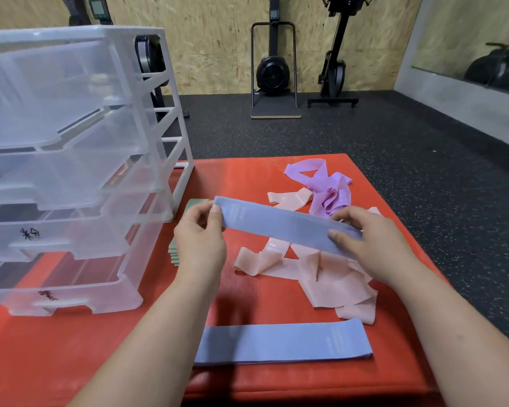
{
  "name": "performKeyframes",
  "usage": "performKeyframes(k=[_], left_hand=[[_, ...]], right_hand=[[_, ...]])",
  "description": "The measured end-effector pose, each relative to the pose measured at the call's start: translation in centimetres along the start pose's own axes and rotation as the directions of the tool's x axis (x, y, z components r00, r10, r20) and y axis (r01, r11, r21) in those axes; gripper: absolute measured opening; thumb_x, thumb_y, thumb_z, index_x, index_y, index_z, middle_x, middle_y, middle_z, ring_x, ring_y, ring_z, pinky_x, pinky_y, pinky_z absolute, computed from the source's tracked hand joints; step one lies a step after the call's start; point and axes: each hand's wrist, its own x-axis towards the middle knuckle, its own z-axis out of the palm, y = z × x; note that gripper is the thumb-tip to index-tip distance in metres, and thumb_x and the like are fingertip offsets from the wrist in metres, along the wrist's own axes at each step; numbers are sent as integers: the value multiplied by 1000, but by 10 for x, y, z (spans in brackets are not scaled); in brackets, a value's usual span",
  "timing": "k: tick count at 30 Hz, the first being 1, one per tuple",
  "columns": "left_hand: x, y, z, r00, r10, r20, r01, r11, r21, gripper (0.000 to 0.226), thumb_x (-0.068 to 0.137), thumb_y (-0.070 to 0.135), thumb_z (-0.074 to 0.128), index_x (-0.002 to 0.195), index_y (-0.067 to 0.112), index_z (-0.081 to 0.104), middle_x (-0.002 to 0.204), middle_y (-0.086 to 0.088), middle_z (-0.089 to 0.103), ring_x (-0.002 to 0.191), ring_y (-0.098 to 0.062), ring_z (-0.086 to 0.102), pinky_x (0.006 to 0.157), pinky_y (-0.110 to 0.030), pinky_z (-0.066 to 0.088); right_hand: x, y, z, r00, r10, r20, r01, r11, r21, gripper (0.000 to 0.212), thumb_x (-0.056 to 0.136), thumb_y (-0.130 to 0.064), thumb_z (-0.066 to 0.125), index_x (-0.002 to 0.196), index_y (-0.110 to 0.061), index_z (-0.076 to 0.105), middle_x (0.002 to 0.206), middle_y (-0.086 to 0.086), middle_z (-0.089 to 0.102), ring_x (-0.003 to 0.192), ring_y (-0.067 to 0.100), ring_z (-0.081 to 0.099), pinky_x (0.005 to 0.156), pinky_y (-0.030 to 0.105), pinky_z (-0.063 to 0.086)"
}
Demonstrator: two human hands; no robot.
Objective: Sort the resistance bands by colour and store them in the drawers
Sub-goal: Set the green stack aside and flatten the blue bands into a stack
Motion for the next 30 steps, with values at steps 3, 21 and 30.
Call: performKeyframes(k=[3, 21, 30], left_hand=[[4, -6, -4, 996, -31, -83, 39, 995, 96, 16, 106, 24, 59, 103, 21, 74, 88, 5, 74, 76, -10, 64, 78, -33, 55], [-27, 6, 17, 785, 215, 582, -429, 865, 260, 38, 101, 34, 69, 138, 29, 63, 128, 18, 67, 123, -4, 61, 106, -36, 50], [-26, 17, 15, 779, 172, 603, -322, 935, 149, 10, 95, 23, 79, 102, 27, 75, 73, 3, 62, 69, -15, 59, 71, -38, 54]], right_hand=[[-1, -2, -13, 997, 30, -66, -26, 998, 65, 17, 82, -40, 86, 93, -42, 73, 85, -12, 73, 85, 13, 64, 71, 31, 48], [-11, -43, -1, 992, -67, 104, 12, 887, 462, 43, 81, -11, 89, 114, -27, 68, 83, 1, 79, 80, 22, 74, 78, 35, 58], [-26, -64, 38, 985, -104, 140, 9, 832, 555, 39, 87, -14, 84, 114, -26, 58, 89, 9, 76, 82, 31, 73, 59, 24, 53]])
